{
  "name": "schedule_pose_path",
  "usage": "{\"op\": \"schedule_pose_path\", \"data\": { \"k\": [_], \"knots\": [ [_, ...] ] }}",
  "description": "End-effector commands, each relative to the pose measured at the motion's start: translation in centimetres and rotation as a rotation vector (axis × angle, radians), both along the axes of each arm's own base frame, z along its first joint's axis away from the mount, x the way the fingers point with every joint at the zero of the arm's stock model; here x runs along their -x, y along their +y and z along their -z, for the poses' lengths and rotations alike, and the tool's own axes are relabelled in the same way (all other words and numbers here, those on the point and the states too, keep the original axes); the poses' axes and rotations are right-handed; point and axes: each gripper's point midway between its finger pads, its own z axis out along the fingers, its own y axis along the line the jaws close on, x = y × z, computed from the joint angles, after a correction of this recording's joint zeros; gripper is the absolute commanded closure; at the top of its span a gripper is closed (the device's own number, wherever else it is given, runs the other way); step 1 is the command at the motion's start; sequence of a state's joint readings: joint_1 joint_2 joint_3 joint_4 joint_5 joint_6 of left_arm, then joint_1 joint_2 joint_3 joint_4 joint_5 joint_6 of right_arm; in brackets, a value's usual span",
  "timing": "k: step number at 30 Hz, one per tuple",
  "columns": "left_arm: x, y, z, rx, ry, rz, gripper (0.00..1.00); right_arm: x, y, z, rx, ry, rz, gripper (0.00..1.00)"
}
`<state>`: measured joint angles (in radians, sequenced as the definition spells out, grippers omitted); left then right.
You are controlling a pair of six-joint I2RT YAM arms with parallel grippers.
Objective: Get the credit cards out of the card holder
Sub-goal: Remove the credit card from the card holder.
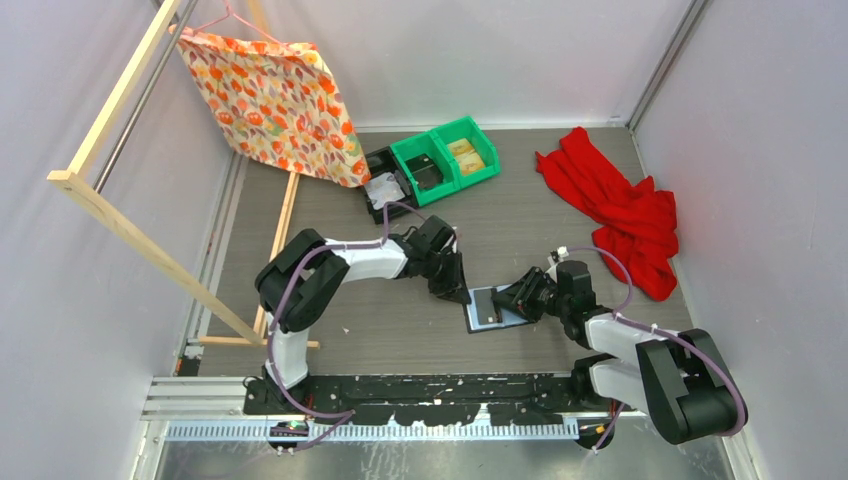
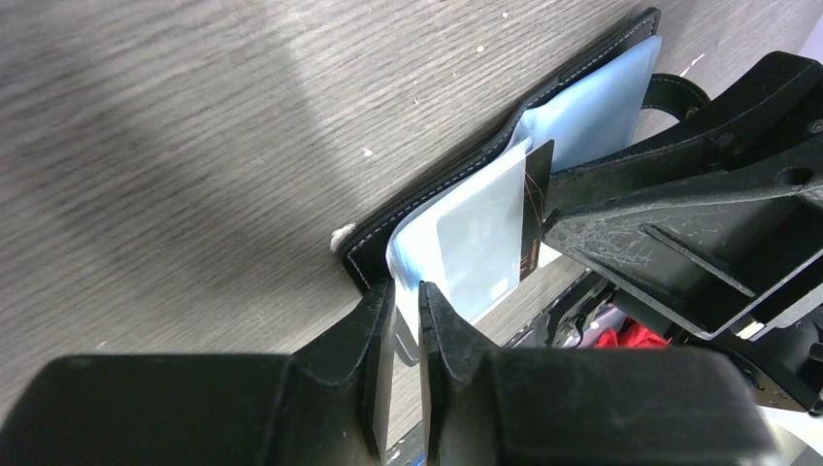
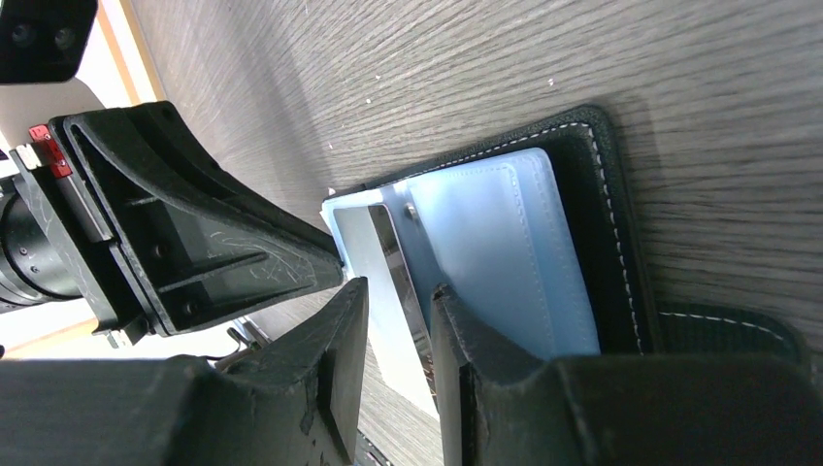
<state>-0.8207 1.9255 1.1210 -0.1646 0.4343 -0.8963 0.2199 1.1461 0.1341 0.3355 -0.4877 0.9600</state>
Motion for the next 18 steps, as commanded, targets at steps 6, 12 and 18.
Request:
{"op": "schedule_pose_path", "data": {
  "k": [6,12,18],
  "knots": [
    [0.7,-1.9,-0.8,0.064,-0.026,0.009,0.83,-0.1,-0.3,0.6,0.014,0.011,0.011,0.65],
    [0.7,-1.7,-0.3,0.045,-0.026,0.008,0.83,-0.1,-0.3,0.7,0.015,0.013,0.013,0.69],
    [0.7,-0.9,0.4,-0.023,-0.023,0.017,0.83,-0.1,-0.5,0.6,0.018,0.010,0.027,0.78]
  ]
}}
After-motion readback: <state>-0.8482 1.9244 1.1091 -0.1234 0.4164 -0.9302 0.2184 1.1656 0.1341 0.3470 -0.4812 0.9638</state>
